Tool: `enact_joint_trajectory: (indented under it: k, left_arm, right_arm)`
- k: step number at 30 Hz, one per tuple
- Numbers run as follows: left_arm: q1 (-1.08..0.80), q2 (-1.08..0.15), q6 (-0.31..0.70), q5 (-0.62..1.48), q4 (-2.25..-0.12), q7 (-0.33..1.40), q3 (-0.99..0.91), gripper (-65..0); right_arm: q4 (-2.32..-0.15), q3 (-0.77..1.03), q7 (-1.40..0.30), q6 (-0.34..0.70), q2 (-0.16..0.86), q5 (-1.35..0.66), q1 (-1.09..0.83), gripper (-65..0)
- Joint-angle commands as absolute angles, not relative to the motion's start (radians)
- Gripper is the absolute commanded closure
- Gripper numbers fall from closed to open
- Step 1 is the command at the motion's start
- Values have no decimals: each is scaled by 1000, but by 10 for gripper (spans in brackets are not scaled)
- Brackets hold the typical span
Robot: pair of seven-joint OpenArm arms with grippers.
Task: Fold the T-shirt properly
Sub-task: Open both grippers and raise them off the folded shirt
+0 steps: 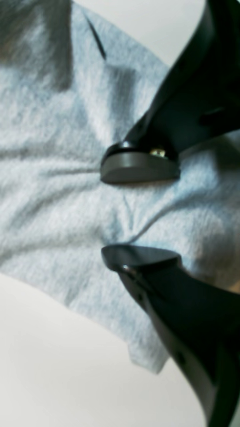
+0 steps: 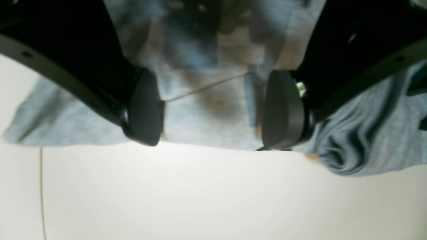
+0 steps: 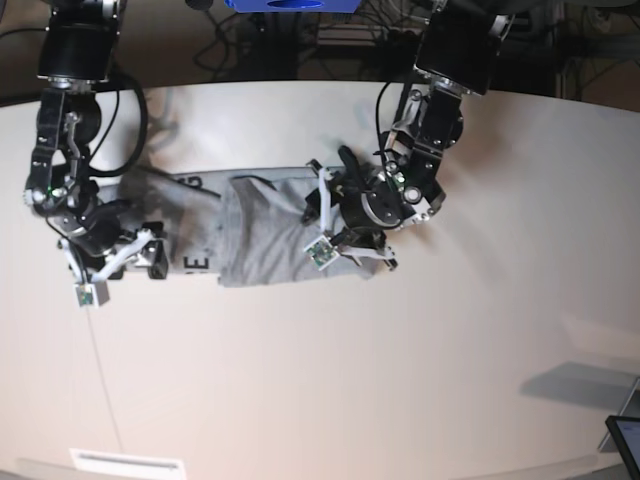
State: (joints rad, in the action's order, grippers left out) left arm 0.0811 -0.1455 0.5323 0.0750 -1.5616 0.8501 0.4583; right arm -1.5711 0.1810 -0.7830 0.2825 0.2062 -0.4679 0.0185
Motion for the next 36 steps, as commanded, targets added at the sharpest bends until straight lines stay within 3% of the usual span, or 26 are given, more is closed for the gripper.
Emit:
enact_joint_trajectory:
  k: [1,12,17,23,36]
  left_arm:
    - [67,-180,535,-25,-1564,986,453,-294]
    - [48,-255,541,-15,-1675,987,432,-294]
    - [28,-226,539,-22,-1825,987,260,-294]
    - [-2,-239,539,-25,-1896,987,108,-294]
    - [-94,-249,595,-24,-1948,987,12,-294]
  right_arm:
    - [-1590,183,-763,286,220,-479,47,-457]
    - [-1596,194,-816,286,251,-489,64,-456]
    - [-1666,283,-816,286,202,-486,53,-456]
    - [-1710,326,-866,286,216,-483,39,-456]
    - [-1712,317,-875,291,213,-487,-18,-456]
